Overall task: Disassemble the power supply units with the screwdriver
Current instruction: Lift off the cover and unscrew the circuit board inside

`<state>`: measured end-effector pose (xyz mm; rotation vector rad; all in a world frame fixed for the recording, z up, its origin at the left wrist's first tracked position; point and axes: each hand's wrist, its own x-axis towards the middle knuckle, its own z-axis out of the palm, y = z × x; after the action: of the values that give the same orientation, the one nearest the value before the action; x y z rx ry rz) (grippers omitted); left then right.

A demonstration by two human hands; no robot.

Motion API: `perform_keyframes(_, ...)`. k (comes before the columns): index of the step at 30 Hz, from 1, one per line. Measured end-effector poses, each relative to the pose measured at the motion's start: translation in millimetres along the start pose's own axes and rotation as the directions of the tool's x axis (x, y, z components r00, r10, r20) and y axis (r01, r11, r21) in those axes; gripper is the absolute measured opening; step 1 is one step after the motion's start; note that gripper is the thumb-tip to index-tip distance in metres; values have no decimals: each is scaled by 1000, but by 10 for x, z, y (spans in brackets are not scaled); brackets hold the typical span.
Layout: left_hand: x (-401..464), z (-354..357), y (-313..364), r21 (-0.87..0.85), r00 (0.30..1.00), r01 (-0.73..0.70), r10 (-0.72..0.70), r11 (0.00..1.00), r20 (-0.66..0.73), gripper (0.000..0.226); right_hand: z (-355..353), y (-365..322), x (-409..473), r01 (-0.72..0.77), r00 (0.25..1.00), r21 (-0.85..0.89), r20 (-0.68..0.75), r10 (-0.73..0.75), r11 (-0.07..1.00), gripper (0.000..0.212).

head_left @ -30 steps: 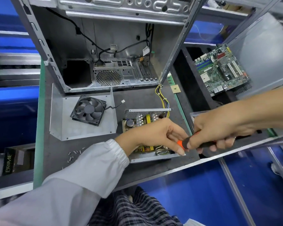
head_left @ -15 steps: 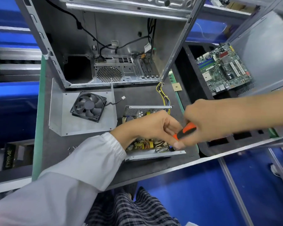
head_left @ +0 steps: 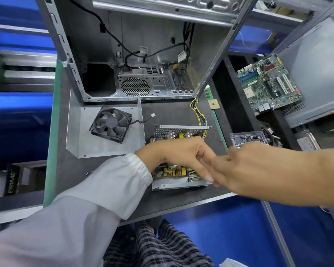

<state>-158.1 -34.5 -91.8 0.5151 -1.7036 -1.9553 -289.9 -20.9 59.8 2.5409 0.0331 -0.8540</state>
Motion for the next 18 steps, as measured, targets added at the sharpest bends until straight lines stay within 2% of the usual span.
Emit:
perform_keyframes(1,2,3,-22,2,999,12,-12,1000,-52,32,-60,53,65,-72,995,171,84,58,983,12)
perform_keyframes(2,7,9,-34,13,995,16,-15,1000,-95,25,-48,118,119,-218,959,318,245,142,923,19)
perform_keyframes(3,11,18,-36,33,991,14,-10,999,-133,18,-26,183,151,-426,876,455,423,231,782,28)
perform_keyframes(4,15,28,-33,42,985,15,-8,999,-171,15,30,260,182,-584,783,551,576,235,596,34)
perform_keyframes(5,20,42,-20,44,978,20,-10,999,-209,15,90,344,211,-697,694,592,700,171,404,37)
perform_keyframes(7,47,80,-23,30,972,9,-2,1000,-234,18,159,430,253,-833,552,552,833,-9,34,35)
perform_keyframes(8,66,99,-42,27,973,15,-8,1000,-231,23,167,442,277,-861,508,505,859,-67,-55,32)
perform_keyframes(9,73,110,-50,24,975,23,-17,999,-222,25,180,438,271,-865,500,500,860,-99,-27,29)
perform_keyframes(10,72,108,-55,15,978,30,-26,999,-206,26,174,404,255,-832,542,546,838,-66,102,28)
perform_keyframes(11,63,93,-47,-3,982,39,-39,999,-183,27,146,352,218,-745,614,581,790,-4,327,27)
perform_keyframes(12,53,61,-37,-32,987,48,-53,998,-154,30,124,287,165,-586,715,558,697,52,588,24)
perform_keyframes(13,38,18,-21,-45,991,58,-62,997,-117,33,121,213,124,-352,823,440,566,50,826,23)
perform_keyframes(14,29,-30,-13,-47,995,64,-67,997,-74,33,117,120,92,-151,885,282,466,3,947,28)
perform_keyframes(16,18,-93,-4,-30,999,49,-49,998,2,30,83,-8,67,122,913,128,373,-162,984,36)
perform_keyframes(18,26,-73,23,-19,996,30,-28,999,80,38,24,-41,88,280,888,22,374,-268,960,35)
